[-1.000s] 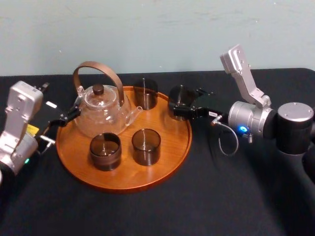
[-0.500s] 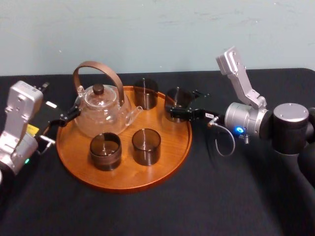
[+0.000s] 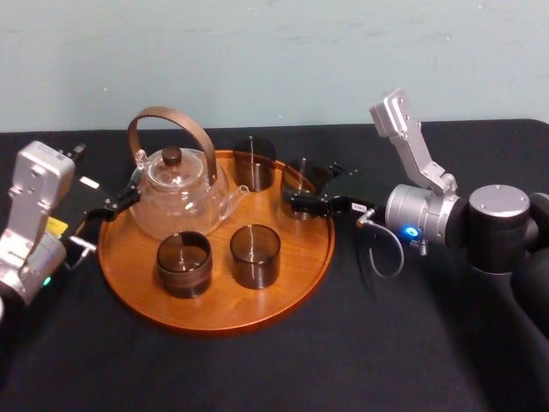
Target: Pick up the glass from the table and place it on the tray.
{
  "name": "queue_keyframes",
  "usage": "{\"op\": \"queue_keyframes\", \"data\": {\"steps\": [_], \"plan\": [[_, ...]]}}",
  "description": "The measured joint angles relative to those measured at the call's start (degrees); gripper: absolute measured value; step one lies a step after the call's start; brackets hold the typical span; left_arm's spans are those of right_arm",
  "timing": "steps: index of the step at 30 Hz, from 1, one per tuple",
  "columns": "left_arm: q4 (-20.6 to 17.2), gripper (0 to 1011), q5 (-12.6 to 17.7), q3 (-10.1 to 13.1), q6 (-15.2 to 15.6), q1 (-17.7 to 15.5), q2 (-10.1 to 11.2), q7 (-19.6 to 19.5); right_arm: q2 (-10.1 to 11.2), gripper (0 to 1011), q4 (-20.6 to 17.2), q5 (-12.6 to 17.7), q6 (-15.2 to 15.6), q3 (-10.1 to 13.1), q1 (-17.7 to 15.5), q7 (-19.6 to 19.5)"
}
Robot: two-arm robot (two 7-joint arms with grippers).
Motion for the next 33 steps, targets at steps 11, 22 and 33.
{"op": "queue_keyframes", "data": {"steps": [11,22,33], "plan": [[0.00,1001,0.00,0.00,0.00,0.00,0.00,0.00,-0.53,918,1.34,-0.36,-0.45,-0.44,0.25,0.59],[0.00,1001,0.00,0.00,0.00,0.00,0.00,0.00,-0.95,918,2.25,-0.76,-0.73,-0.76,0.34,0.94],[0.00,1001,0.00,0.00,0.00,0.00,0.00,0.00,-1.47,918,3.43,-1.15,-1.47,-0.87,0.60,1.12]]}}
